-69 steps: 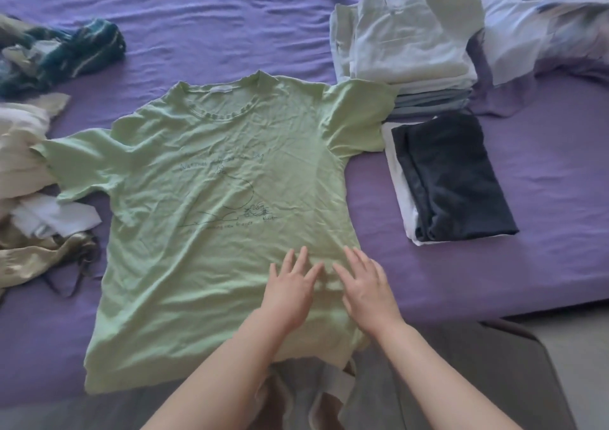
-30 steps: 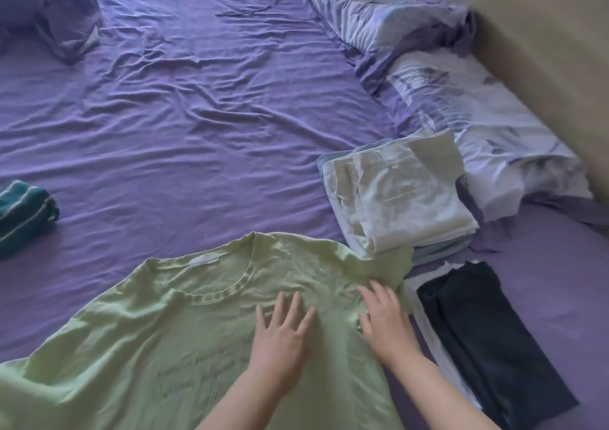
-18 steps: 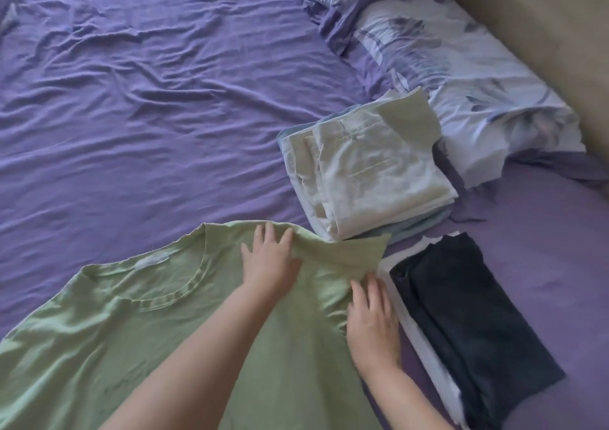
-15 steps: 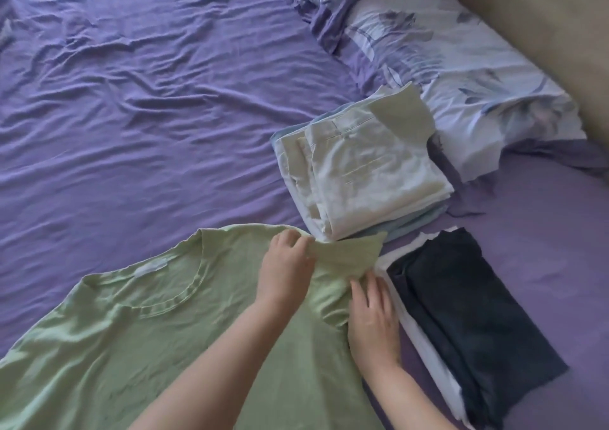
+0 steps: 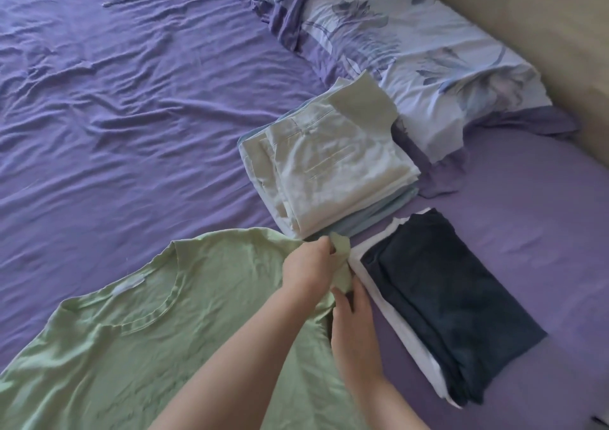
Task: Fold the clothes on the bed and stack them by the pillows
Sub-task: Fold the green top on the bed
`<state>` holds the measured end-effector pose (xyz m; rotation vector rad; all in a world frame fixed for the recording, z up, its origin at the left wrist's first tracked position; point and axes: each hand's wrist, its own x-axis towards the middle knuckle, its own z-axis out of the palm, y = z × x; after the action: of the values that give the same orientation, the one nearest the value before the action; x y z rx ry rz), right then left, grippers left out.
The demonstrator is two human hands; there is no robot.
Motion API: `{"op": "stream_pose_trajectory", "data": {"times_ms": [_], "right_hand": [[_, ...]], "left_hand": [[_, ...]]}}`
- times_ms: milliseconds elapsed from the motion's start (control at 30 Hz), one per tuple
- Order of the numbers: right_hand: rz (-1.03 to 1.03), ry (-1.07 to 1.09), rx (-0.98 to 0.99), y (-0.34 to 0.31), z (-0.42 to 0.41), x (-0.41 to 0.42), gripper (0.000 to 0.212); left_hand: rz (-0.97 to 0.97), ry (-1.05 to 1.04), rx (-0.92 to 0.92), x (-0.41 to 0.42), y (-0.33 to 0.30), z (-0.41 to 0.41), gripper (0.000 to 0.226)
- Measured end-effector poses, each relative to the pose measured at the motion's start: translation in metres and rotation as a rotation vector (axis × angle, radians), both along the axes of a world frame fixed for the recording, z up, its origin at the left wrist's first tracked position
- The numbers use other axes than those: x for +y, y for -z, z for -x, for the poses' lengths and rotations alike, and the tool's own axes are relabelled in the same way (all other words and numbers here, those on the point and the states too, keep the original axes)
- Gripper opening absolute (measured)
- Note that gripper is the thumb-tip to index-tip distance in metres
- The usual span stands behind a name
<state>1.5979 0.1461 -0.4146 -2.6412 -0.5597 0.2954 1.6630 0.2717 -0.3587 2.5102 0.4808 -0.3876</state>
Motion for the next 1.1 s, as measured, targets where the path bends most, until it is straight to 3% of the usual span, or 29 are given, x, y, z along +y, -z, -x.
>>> {"op": "stream_pose_trajectory", "data": {"times_ms": [67, 133, 233, 333, 433, 533, 633, 700, 800, 900, 1033, 1100], "right_hand": [[-0.1, 0.104, 0.072, -0.008, 0.004, 0.003, 0.037], [-0.167, 0.185, 0.099, -0.012, 0.003, 0.005, 0.038], [-0.338, 0.197, 0.127, -0.023, -0.002, 0.009, 0.039], [-0.283, 0.171, 0.052, -0.033, 0.003, 0.017, 0.036], [-0.225, -0.011, -0.104, -0.032, 0.017, 0.023, 0.037], [-0.278, 0.05, -0.055, -0.03, 0.017, 0.026, 0.033], [-0.299, 0.173, 0.168, -0.025, 0.005, 0.035, 0.058], [-0.285, 0.22, 0.296, -0.023, -0.007, 0.043, 0.071], [-0.255, 0.286, 0.39, -0.029, -0.019, 0.054, 0.07], [-0.239, 0.26, 0.153, -0.043, -0.013, 0.055, 0.049], [-0.248, -0.149, -0.311, -0.047, 0.016, 0.045, 0.029], [-0.207, -0.348, -0.387, -0.04, 0.032, 0.039, 0.022]], "left_hand": [[0.234, -0.124, -0.063, 0.009, -0.004, 0.014, 0.007], [0.415, -0.223, -0.113, 0.021, -0.01, 0.031, 0.014], [0.551, -0.358, -0.156, 0.045, -0.012, 0.059, 0.03], [0.686, -0.587, -0.1, 0.066, -0.01, 0.077, 0.03], [0.538, -0.63, -0.034, 0.077, 0.0, 0.087, 0.037], [0.271, -0.523, 0.028, 0.081, 0.009, 0.097, 0.016], [0.288, -0.524, 0.005, 0.084, 0.014, 0.107, 0.006], [0.338, -0.511, -0.017, 0.087, 0.015, 0.113, 0.013], [0.368, -0.505, -0.041, 0.092, 0.013, 0.116, 0.035], [0.356, -0.522, -0.108, 0.099, 0.009, 0.112, 0.04], [0.336, -0.63, -0.193, 0.11, 0.004, 0.103, 0.019], [0.22, -0.541, -0.161, 0.115, 0.006, 0.103, 0.029]]}}
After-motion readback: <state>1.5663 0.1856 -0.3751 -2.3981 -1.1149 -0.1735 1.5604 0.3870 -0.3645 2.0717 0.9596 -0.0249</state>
